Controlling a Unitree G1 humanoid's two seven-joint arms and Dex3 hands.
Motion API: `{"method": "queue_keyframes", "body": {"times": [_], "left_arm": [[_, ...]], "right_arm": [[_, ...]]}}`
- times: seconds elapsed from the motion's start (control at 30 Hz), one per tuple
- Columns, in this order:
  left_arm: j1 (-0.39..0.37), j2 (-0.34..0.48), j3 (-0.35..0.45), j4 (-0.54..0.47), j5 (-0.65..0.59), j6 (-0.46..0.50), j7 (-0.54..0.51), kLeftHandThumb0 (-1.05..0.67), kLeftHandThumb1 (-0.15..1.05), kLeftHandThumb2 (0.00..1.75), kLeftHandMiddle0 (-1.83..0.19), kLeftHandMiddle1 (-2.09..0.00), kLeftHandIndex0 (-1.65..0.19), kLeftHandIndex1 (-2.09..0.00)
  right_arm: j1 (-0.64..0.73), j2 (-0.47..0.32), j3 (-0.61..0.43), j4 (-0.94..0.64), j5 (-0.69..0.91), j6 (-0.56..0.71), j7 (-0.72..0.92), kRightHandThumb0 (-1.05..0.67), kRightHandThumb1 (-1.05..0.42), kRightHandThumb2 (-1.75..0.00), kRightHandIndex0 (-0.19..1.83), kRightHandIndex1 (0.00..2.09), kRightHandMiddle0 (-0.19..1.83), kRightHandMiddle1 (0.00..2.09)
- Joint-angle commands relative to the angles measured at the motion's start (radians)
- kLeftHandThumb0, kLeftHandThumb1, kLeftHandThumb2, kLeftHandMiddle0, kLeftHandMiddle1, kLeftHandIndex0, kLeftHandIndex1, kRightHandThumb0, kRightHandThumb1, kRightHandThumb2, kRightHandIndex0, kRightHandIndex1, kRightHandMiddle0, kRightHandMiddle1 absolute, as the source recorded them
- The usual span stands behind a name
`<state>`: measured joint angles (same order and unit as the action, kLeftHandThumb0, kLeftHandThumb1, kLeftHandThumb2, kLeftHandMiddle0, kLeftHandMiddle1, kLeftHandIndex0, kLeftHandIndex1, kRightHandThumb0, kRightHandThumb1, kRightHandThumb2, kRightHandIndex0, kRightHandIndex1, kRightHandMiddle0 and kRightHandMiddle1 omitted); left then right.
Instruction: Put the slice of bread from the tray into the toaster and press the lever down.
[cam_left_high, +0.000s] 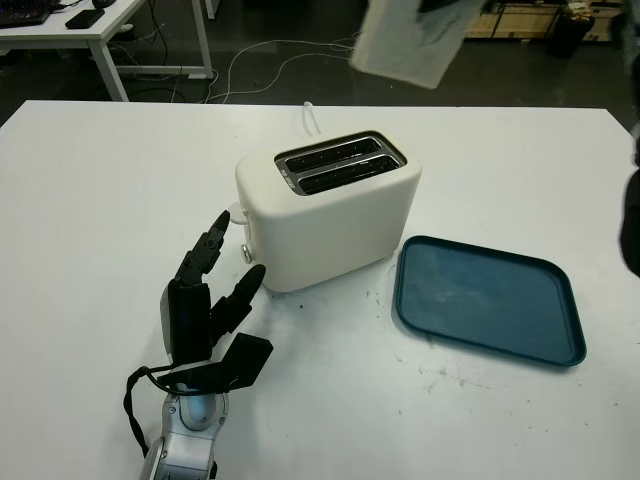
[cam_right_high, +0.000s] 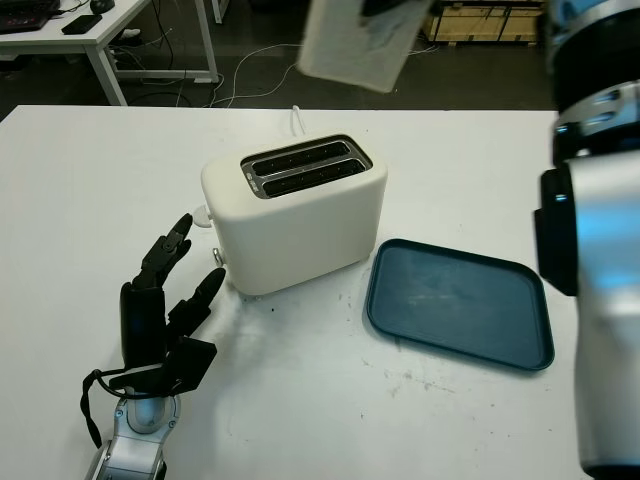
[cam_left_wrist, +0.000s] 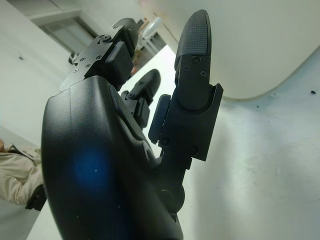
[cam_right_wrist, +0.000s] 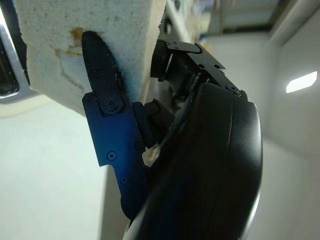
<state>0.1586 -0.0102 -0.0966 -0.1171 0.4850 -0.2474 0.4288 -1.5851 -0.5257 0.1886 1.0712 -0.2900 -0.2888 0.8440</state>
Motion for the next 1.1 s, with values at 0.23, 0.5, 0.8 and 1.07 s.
{"method": "queue_keyframes", "body": {"times": [0.23,0.5,0.8,1.07], "left_arm": [[-0.001,-0.003,-0.002,0.000,0.013,-0.011,0.021,-0.56,0.92,0.21,-0.42,-0.50,-0.49,-0.01],[-0.001,-0.001,-0.002,0.001,0.004,-0.011,0.013,-0.56,0.92,0.22,-0.39,-0.50,-0.48,0.00],[-0.015,0.001,-0.002,0.024,0.006,-0.026,0.026,-0.55,0.92,0.19,-0.40,-0.50,-0.48,0.00],[-0.008,0.000,-0.006,0.030,0.017,-0.033,0.037,-0.56,0.92,0.22,-0.40,-0.51,-0.48,0.00]], "right_arm": [[0.102,0.060,0.068,-0.014,-0.041,-0.103,-0.073,-0.49,-0.92,-0.31,1.08,1.75,0.87,1.75],[0.138,0.077,0.065,0.059,-0.032,-0.195,-0.067,-0.52,-0.92,-0.37,1.09,1.75,0.86,1.75],[0.169,0.100,0.087,0.061,-0.061,-0.187,-0.121,-0.43,-0.92,-0.39,1.08,1.75,0.86,1.75],[0.172,0.115,0.098,0.041,-0.082,-0.134,-0.162,-0.40,-0.92,-0.38,1.10,1.75,0.89,1.75]]}}
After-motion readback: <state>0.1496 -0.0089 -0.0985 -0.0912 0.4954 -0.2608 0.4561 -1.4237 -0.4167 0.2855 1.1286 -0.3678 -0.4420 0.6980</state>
